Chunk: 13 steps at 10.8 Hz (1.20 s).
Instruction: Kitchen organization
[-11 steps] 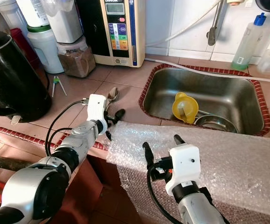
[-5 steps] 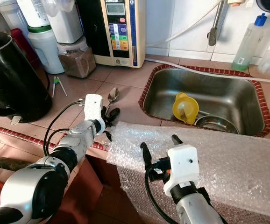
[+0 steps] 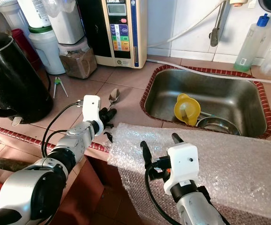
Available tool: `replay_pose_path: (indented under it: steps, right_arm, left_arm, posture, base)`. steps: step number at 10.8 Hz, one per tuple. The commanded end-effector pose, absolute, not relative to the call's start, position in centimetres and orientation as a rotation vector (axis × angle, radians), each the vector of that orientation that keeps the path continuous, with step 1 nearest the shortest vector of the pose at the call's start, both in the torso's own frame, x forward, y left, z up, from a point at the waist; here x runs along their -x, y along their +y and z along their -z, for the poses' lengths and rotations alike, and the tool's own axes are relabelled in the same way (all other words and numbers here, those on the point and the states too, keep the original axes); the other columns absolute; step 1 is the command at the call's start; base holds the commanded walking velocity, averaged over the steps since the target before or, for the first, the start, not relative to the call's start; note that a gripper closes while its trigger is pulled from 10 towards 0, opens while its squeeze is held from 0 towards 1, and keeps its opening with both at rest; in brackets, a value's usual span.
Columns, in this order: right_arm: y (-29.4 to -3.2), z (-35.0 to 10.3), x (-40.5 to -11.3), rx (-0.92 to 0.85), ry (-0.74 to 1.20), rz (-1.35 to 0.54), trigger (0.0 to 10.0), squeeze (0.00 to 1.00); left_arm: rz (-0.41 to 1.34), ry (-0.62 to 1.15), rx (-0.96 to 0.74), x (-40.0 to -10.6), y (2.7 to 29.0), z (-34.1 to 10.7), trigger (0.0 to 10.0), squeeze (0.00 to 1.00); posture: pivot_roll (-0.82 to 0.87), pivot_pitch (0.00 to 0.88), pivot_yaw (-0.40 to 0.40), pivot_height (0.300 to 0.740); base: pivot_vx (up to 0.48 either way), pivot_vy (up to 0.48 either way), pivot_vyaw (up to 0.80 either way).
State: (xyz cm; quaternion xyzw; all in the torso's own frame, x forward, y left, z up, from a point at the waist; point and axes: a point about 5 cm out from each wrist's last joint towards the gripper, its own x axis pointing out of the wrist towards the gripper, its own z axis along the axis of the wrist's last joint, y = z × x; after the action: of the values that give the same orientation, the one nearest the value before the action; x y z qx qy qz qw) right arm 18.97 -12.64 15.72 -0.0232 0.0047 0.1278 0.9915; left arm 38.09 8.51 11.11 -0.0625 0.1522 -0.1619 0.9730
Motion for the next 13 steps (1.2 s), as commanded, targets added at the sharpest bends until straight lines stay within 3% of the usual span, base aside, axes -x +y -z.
replay_pose_path:
  steps: [1,9,13]
  right_arm:
    - [-12.5,-15.6,-19.0,0.05,0.012,-0.256,10.0,0.0]
    - [-12.6,-15.6,-19.2,0.047,0.009,-0.254,10.0,0.0]
    - [-12.6,-15.6,-19.4,0.048,0.004,-0.257,10.0,0.0]
  left_arm:
    - [0.348,0.414,0.146,-36.9,8.3,-8.8,0.0,0.0]
    - [0.437,0.387,0.153,-36.6,7.7,-8.8,0.0,0.0]
    - [0.504,0.223,0.222,-37.2,7.0,-10.9,0.0,0.0]
  posture:
    - [-0.25,0.037,0.115,0.74]
    - [-0.25,0.036,0.118,0.74]
    - [-0.24,0.033,0.112,0.74]
  base:
    - [0.0,0.0,0.0]
    - [0.0,0.0,0.0]
    - [0.0,0.0,0.0]
